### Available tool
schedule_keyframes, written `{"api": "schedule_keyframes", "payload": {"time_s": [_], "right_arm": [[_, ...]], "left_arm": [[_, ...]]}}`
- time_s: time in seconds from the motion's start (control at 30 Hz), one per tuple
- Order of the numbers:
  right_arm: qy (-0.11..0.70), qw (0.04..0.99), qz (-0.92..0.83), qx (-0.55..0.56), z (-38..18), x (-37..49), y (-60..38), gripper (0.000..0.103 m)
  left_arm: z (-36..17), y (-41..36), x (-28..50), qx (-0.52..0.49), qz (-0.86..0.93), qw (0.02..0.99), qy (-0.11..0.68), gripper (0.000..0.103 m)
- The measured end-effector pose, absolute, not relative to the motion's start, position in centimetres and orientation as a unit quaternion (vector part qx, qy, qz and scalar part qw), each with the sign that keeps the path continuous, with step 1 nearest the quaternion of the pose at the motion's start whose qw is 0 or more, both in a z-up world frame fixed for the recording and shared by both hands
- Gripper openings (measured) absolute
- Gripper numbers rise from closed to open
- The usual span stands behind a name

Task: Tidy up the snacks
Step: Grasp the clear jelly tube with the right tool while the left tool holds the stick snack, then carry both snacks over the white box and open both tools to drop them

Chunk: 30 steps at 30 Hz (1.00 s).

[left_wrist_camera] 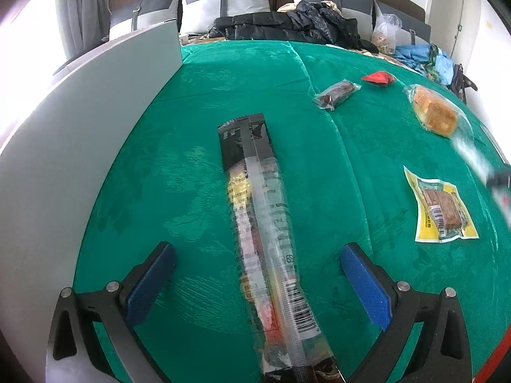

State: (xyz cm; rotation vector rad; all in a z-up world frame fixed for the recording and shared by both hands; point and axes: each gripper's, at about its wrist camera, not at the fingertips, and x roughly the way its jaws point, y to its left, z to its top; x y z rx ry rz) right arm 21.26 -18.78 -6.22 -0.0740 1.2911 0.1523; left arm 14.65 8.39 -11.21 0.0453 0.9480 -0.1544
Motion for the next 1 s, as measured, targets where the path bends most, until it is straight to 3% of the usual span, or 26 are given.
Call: {"api": "schedule_keyframes", "payload": {"time_s": [0.13,0.2,0.3,0.5,0.6,0.63,0.67,0.7,1.0], "right_arm": [[0.597,0.799,0.069,0.005,-9.5,18.6,-20.8,0.026],[0.57,0.816,0.075,0.054,-9.2,17.6,-22.1,0.054],[0.561,0.821,0.075,0.074,-8.6,17.8,-23.2,0.056],[0.582,0.807,0.093,-0.025,-7.6,18.8,-20.7,0.055],[0.605,0.789,0.098,-0.043,-8.6,19.3,-19.3,0.055],[0.613,0.783,0.096,-0.047,-9.3,18.9,-19.3,0.054],[0.62,0.778,0.089,-0.053,-9.8,18.9,-19.0,0.029],[0.617,0.781,0.075,-0.066,-10.0,18.7,-19.0,0.018],[0.579,0.812,0.065,0.041,-8.1,15.3,-21.7,0.018]], "left_arm": [[-10.9,8.8,14.5,0.015,-0.093,0.88,0.465,0.101],[-10.6,9.5,14.6,-0.001,-0.105,0.873,0.477,0.101],[-9.8,10.7,14.8,-0.027,-0.115,0.868,0.482,0.101],[-9.4,11.7,14.9,-0.05,-0.115,0.866,0.483,0.098],[-9.9,10.5,15.4,-0.018,-0.09,0.863,0.497,0.079],[-9.9,9.9,15.3,-0.001,-0.084,0.864,0.497,0.056],[-9.7,9.4,14.9,0.014,-0.084,0.867,0.491,0.022],[-9.5,9.1,14.7,0.019,-0.086,0.868,0.489,0.021],[-6.5,10.6,12.8,-0.089,-0.131,0.867,0.473,0.019]]}}
